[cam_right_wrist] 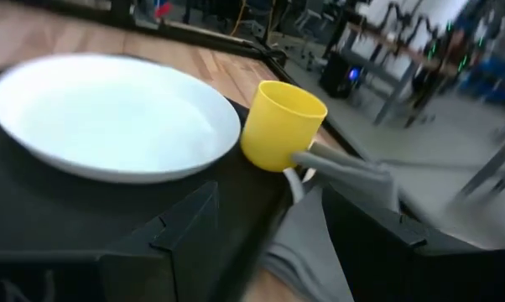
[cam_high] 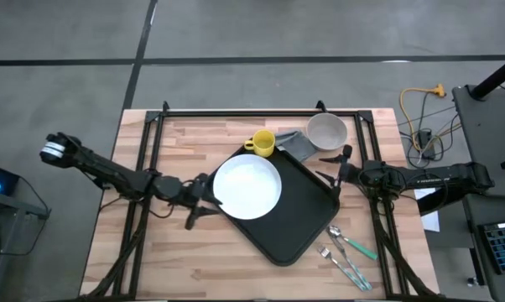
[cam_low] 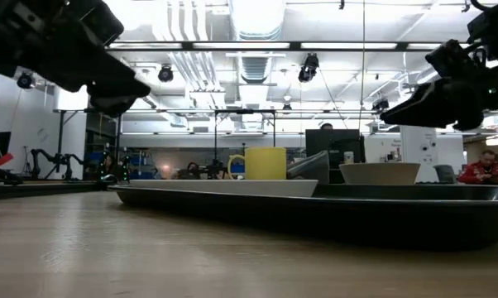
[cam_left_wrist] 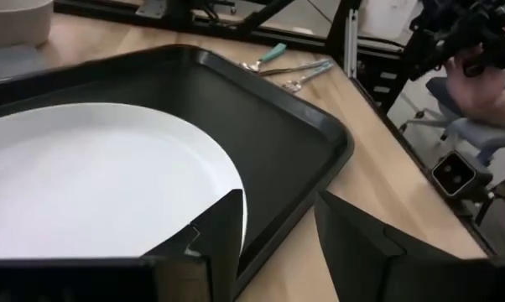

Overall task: Set up tray
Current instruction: Put the gray bowl on top of the white plate on the black serving tray

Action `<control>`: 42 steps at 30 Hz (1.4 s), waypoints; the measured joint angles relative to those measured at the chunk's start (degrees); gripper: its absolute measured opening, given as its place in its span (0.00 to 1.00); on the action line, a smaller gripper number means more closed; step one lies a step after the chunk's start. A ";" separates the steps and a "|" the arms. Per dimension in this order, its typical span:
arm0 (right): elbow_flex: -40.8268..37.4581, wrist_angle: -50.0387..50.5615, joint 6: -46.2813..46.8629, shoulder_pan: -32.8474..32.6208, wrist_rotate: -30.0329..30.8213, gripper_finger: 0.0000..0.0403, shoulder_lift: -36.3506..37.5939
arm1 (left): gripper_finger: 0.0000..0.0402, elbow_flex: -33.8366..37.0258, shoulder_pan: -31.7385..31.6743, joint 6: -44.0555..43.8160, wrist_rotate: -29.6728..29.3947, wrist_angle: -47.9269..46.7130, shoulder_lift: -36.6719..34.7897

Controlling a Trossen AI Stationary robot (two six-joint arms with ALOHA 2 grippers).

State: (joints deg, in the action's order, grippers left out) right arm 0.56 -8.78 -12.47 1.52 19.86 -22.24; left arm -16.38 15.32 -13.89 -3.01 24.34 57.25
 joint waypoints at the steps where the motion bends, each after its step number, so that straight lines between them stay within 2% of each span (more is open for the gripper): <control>1: 0.00 0.00 -2.06 0.00 0.00 0.52 0.00 | 0.34 0.67 -0.01 0.48 0.02 0.43 -0.45; 5: 0.01 0.00 -6.81 0.00 0.02 0.52 -0.02 | 0.34 2.26 -0.92 1.60 0.15 2.24 -1.71; 9: 0.00 -0.02 -7.09 0.00 -0.21 0.52 -0.02 | 0.34 2.71 -3.03 2.09 0.91 3.41 -2.07; 14: 0.01 -0.14 1.28 -0.02 -0.41 0.52 -0.02 | 0.34 2.38 -6.86 4.20 9.25 4.10 -2.00; 24: 0.01 -0.59 4.28 -0.02 -0.44 0.52 -0.02 | 0.34 2.74 -9.76 5.87 8.69 3.93 -4.72; 32: 0.01 -0.57 6.53 -0.02 -0.46 0.52 -0.04 | 0.34 6.75 -9.76 6.54 4.26 4.02 -11.44; 42: 0.00 -0.53 7.60 -0.02 -0.48 0.52 -0.04 | 0.34 14.23 -9.81 6.45 3.91 4.65 -27.36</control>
State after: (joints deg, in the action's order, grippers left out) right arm 0.56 -9.30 -4.86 1.50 19.38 -22.28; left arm -2.15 5.52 -7.44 0.91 28.99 29.88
